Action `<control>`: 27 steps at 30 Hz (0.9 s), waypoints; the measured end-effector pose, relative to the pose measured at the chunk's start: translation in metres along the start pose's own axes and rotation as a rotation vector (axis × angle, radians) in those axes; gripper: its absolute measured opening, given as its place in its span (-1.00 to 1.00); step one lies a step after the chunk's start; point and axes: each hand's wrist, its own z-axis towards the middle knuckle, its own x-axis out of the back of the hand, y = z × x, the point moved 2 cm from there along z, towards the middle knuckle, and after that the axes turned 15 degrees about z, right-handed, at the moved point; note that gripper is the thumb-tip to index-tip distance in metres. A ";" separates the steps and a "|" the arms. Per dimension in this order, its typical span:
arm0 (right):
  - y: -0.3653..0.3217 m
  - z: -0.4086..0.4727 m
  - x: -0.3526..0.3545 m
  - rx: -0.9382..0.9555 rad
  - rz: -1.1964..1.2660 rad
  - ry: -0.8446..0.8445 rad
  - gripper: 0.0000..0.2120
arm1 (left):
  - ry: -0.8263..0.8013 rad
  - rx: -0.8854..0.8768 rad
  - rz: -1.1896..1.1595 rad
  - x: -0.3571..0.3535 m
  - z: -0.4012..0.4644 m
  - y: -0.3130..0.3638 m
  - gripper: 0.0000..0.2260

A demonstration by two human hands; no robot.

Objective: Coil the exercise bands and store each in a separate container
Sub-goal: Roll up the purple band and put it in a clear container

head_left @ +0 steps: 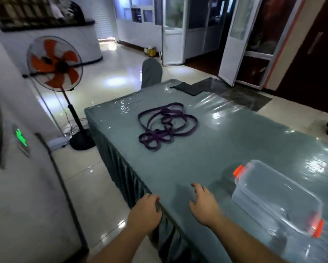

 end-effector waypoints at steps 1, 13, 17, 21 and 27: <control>-0.013 0.013 -0.007 0.014 -0.009 -0.021 -0.40 | 0.000 0.035 -0.004 0.004 0.003 -0.014 -0.70; -0.097 0.198 -0.055 0.013 0.024 -0.179 -0.39 | -0.035 0.243 0.015 0.054 0.121 -0.120 -0.71; -0.102 0.261 -0.058 -0.043 0.056 -0.209 -0.41 | -0.063 0.248 0.074 0.078 0.188 -0.139 -0.68; -0.102 0.299 -0.057 -0.124 0.070 -0.232 -0.43 | -0.111 0.217 0.092 0.088 0.239 -0.144 -0.68; -0.096 0.329 -0.058 -0.199 0.111 -0.230 -0.48 | -0.215 0.134 0.142 0.082 0.306 -0.144 -0.59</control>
